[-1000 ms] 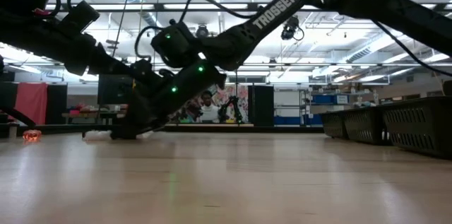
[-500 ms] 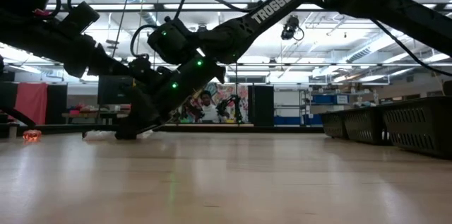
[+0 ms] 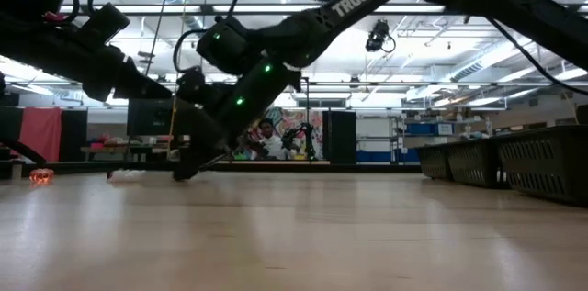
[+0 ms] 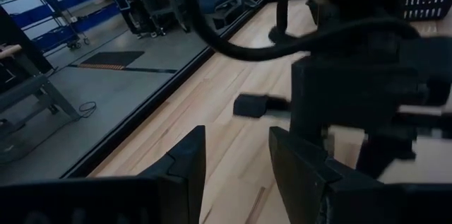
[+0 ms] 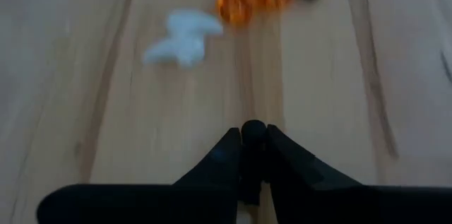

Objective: Sort Halloween decoration
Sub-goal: Put the black skeleton toy into the bottom black bin

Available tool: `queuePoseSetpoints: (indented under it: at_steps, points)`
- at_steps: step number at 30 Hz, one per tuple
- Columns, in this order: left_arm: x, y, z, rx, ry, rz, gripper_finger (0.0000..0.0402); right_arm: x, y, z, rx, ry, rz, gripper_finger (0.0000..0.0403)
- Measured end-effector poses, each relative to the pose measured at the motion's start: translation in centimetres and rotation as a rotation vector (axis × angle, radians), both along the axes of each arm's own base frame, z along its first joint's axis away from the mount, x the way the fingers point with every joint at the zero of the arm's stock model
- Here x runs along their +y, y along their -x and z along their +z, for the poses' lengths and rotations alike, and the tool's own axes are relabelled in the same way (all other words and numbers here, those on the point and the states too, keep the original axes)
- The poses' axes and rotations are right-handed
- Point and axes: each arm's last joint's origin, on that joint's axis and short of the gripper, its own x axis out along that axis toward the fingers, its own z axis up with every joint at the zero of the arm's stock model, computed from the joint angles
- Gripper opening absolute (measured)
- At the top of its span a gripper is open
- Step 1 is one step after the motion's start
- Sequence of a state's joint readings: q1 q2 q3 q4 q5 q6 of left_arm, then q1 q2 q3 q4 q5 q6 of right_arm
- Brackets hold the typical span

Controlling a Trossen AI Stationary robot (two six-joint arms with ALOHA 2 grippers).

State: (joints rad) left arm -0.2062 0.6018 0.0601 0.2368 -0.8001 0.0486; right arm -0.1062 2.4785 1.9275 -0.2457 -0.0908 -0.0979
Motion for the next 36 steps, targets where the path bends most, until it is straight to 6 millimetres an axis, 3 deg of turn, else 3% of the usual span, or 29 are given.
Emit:
queuePoseSetpoints:
  at_steps: [5, 10, 17, 25, 32, 36]
  points:
    - [0.0, 0.0, 0.0, 0.003, 0.0, 0.0, 0.0141, 1.1, 1.3, 3.2, 0.078, 0.022, 0.007, 0.006]
    - [0.0, 0.0, 0.0, 0.003, 0.0, 0.0, 0.0141, 4.2, 2.9, 6.3, 0.161, 0.028, 0.057, 0.006]
    - [0.0, 0.0, 0.0, 0.001, 0.002, 0.0, 0.0141, 7.5, 7.4, 8.3, 0.51, -0.048, 0.061, 0.006]
    - [0.0, 0.0, 0.1, -0.018, 0.006, 0.0, 0.0141, 10.7, 12.7, 12.0, 0.846, -0.226, 0.002, 0.006]
    - [0.0, -0.1, 0.3, -0.031, 0.009, 0.0, 0.0141, 12.7, 15.0, 13.3, 1.034, -0.38, -0.086, 0.0066]
    - [0.0, -0.1, 0.4, -0.05, 0.012, 0.0, 0.0141, 14.2, 15.6, 12.9, 1.09, -0.454, -0.078, 0.0067]
